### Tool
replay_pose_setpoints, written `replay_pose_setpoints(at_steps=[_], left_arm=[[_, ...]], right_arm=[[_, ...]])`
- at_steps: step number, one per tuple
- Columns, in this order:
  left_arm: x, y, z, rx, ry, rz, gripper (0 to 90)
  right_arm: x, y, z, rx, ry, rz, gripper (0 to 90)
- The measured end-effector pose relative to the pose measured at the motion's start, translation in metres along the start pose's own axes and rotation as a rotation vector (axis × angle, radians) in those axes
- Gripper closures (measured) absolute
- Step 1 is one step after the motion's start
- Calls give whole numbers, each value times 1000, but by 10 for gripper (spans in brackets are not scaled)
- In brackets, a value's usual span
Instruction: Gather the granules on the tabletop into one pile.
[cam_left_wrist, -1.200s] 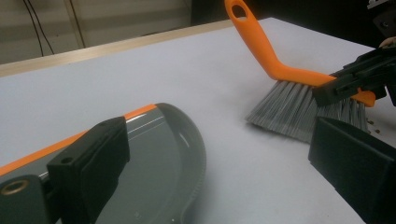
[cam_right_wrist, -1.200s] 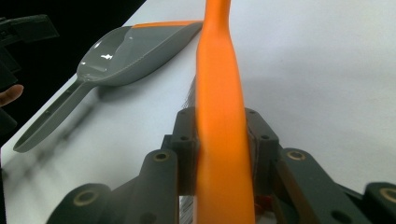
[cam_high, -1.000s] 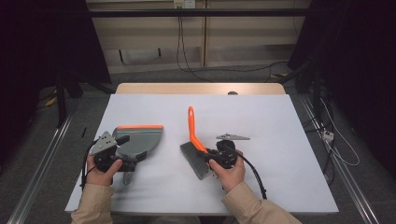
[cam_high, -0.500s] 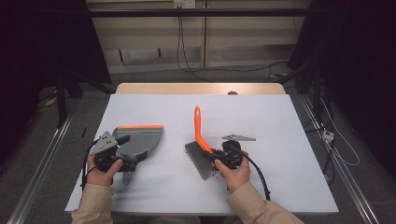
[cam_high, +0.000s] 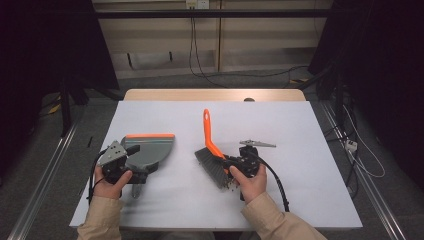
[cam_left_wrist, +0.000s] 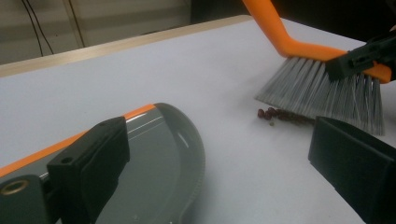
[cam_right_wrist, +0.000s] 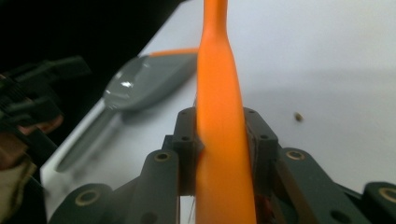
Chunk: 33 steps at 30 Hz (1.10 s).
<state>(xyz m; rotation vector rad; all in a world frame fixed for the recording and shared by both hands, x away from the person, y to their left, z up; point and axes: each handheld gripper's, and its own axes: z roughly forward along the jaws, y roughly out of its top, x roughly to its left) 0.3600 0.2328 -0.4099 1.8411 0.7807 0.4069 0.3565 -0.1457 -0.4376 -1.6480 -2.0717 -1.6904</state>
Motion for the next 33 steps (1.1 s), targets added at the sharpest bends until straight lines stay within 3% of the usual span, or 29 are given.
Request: replay_pose_setpoints(at_steps=[5, 12, 16, 19, 22, 33], left_arm=[[1, 0, -1, -1, -1, 2, 54], [2, 0, -1, -1, -2, 3, 54], [3, 0, -1, -2, -1, 1, 54], [3, 0, -1, -3, 1, -1, 54], [3, 0, -1, -2, -1, 1, 54], [2, 0, -1, -1, 3, 5, 54]], right_arm=[[10, 9, 14, -22, 20, 8, 711], [22, 7, 49, 44, 15, 3, 711], [16, 7, 62, 69, -19, 28, 710], [8, 7, 62, 89, -39, 65, 707], [5, 7, 57, 92, -58, 46, 706], [-13, 6, 33, 72, -102, 68, 703]])
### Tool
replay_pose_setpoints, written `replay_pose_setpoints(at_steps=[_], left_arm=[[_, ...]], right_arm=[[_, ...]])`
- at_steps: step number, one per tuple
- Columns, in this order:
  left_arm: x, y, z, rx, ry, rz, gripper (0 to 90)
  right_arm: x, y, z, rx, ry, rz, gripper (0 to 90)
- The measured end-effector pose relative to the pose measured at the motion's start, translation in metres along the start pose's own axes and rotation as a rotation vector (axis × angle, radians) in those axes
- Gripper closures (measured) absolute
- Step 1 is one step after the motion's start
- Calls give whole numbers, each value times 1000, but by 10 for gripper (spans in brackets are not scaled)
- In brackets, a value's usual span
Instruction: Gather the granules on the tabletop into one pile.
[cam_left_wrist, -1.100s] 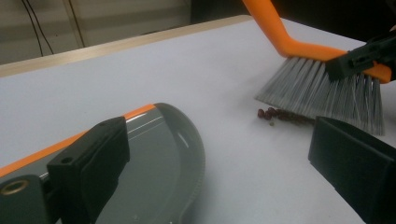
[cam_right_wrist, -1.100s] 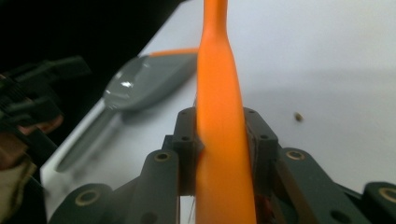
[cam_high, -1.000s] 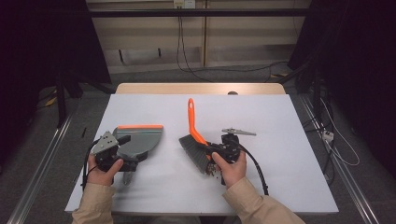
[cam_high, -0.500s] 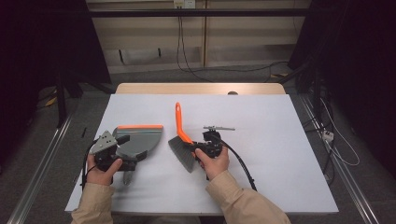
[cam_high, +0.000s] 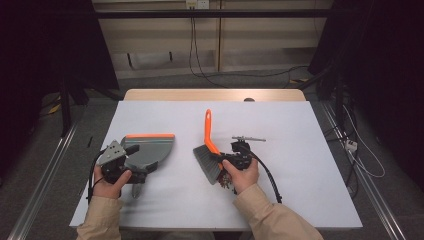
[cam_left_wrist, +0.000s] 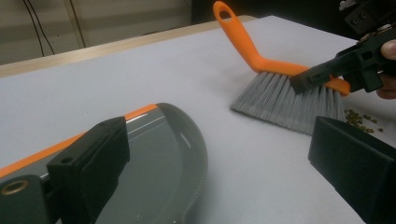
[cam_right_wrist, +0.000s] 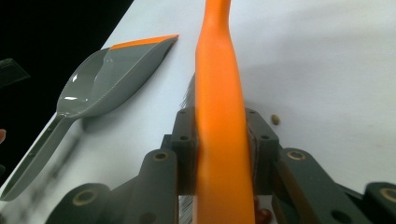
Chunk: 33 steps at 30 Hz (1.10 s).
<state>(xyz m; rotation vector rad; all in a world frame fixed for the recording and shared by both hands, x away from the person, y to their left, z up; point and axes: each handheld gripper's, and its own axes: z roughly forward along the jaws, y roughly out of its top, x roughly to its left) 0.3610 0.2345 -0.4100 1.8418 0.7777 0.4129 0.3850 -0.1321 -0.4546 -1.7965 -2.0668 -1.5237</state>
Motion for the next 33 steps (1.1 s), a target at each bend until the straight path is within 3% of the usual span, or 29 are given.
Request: replay_pose_setpoints(at_steps=[11, 15, 25, 29, 33], left_arm=[[-1, 0, 1, 6, -2, 2, 54], [-2, 0, 1, 6, -4, 4, 54], [-1, 0, 1, 5, -5, 1, 54], [0, 0, 1, 8, -5, 5, 54], [0, 0, 1, 9, -3, -1, 54]], right_arm=[[-15, -3, -19, -23, -12, 27, 702], [-23, -4, -22, -31, 14, 73, 703], [-21, 8, -25, -65, 122, 152, 709], [-15, 21, -27, -95, 138, 94, 709], [-15, 34, -27, -110, 114, -35, 709]])
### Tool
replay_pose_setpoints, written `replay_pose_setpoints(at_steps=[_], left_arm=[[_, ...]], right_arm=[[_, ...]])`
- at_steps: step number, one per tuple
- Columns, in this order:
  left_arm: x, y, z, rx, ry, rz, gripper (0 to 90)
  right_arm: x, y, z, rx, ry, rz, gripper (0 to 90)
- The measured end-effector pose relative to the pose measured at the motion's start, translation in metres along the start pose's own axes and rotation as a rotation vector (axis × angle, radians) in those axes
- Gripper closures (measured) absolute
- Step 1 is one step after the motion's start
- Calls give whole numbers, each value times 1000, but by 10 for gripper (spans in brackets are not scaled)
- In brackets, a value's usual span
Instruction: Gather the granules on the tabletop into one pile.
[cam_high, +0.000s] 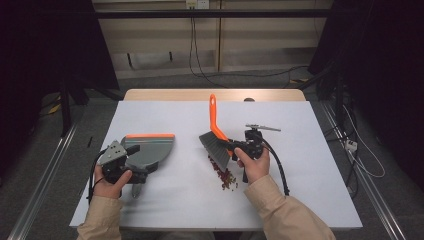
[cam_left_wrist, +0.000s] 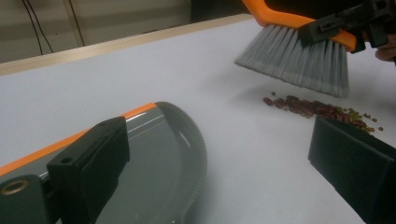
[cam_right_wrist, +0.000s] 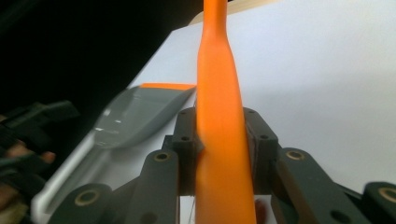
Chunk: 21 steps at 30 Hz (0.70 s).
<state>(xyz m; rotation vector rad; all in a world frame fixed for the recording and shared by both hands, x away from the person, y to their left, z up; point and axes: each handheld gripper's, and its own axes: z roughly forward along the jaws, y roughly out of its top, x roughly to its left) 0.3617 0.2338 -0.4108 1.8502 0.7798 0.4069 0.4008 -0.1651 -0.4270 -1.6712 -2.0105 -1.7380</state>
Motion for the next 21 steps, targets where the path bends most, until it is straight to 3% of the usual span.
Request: replay_pose_setpoints(at_steps=[7, 11, 14, 19, 21], left_arm=[[1, 0, 1, 2, -1, 0, 54], [1, -1, 1, 6, -1, 3, 54], [1, 0, 1, 3, 1, 0, 54], [1, 0, 1, 4, 1, 1, 54], [1, 0, 1, 5, 0, 2, 54]], right_arm=[[-7, 9, 4, 23, -47, -290, 710], [-10, 11, 6, 43, -64, -397, 710], [-11, 12, 8, 51, -53, -468, 709], [-14, 14, 14, 77, -29, -676, 709], [-16, 16, 15, 89, -20, -709, 710]])
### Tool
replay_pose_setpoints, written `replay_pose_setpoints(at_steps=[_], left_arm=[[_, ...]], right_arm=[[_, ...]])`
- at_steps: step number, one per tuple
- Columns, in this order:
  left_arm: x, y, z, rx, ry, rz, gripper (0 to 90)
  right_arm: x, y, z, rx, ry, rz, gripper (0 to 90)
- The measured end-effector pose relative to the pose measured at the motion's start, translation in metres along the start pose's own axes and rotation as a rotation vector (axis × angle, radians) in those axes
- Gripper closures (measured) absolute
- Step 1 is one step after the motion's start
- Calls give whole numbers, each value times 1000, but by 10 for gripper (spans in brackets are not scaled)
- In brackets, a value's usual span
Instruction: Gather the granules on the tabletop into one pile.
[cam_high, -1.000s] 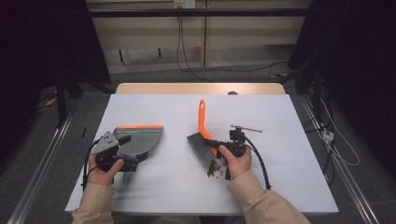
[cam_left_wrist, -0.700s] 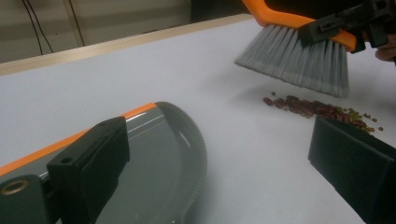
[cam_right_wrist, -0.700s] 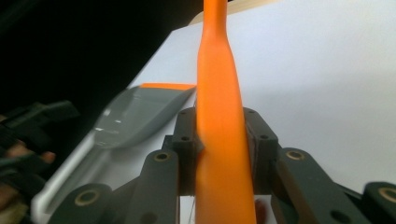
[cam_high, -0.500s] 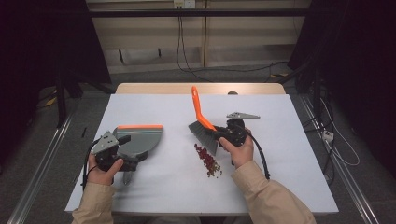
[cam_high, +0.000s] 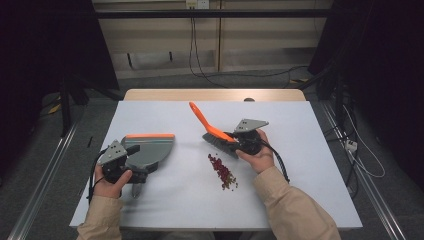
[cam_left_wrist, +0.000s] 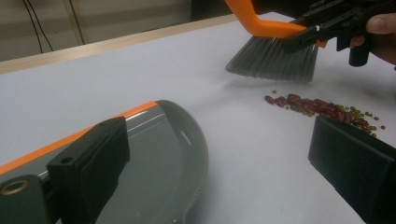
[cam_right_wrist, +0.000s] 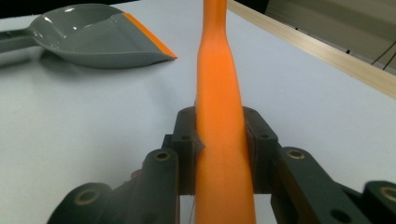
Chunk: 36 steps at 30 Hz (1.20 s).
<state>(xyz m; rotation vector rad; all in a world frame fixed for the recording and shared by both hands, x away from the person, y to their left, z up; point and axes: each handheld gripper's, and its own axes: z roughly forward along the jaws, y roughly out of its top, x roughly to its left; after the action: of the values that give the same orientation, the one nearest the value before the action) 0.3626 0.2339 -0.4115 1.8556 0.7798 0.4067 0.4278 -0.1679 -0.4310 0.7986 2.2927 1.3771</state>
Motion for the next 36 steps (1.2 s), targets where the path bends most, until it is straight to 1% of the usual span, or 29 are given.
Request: replay_pose_setpoints(at_steps=[1, 3, 6, 7, 9, 11, 12, 13, 14, 18, 21, 22, 24, 26, 28, 29, 32, 36], left_arm=[[0, 0, 0, 0, -1, 0, 54], [0, 0, 0, -1, 0, -1, 54], [1, 0, 0, -2, 1, -4, 54], [1, 0, 0, -2, 3, -5, 54], [2, 0, -1, -3, 4, -5, 54], [2, 0, -1, -3, 5, -5, 54], [2, 0, -1, -4, 5, -6, 54], [2, -1, -1, -2, 4, -6, 54], [2, -1, -1, -3, 3, -8, 54], [3, -1, -2, -5, 5, -13, 54], [2, 0, -2, -11, 6, -15, 54], [2, 0, -2, -10, 7, -14, 54], [3, -1, -2, -6, 6, -12, 54], [3, -1, -2, -7, 7, -13, 54], [2, -1, -3, -11, 10, -17, 54], [2, -1, -3, -11, 10, -18, 54], [2, -1, -3, -11, 11, -19, 54], [2, -1, -2, -8, 11, -16, 54]], right_arm=[[-1, 0, 1, 0, 5, -18, 710], [-3, 1, 3, 1, 12, -78, 710], [-4, 2, 6, -1, 33, -125, 710], [-4, 2, 8, -2, 41, -133, 710], [-6, 2, 13, -10, 63, -173, 709], [-6, 2, 16, -6, 91, -191, 710], [-5, 2, 17, -7, 101, -207, 710], [-4, 2, 18, -6, 109, -210, 710], [-2, 2, 19, 1, 122, -229, 710], [7, 1, 21, 15, 178, -273, 709], [9, 0, 18, 27, 212, -292, 707], [10, 1, 18, 33, 220, -307, 707], [12, 0, 16, 46, 242, -322, 706], [13, 0, 13, 54, 253, -337, 705], [14, -2, 10, 55, 263, -332, 705], [14, -3, 7, 56, 275, -333, 704], [16, -5, 2, 58, 282, -337, 703], [21, -9, -4, 64, 285, -358, 702]])
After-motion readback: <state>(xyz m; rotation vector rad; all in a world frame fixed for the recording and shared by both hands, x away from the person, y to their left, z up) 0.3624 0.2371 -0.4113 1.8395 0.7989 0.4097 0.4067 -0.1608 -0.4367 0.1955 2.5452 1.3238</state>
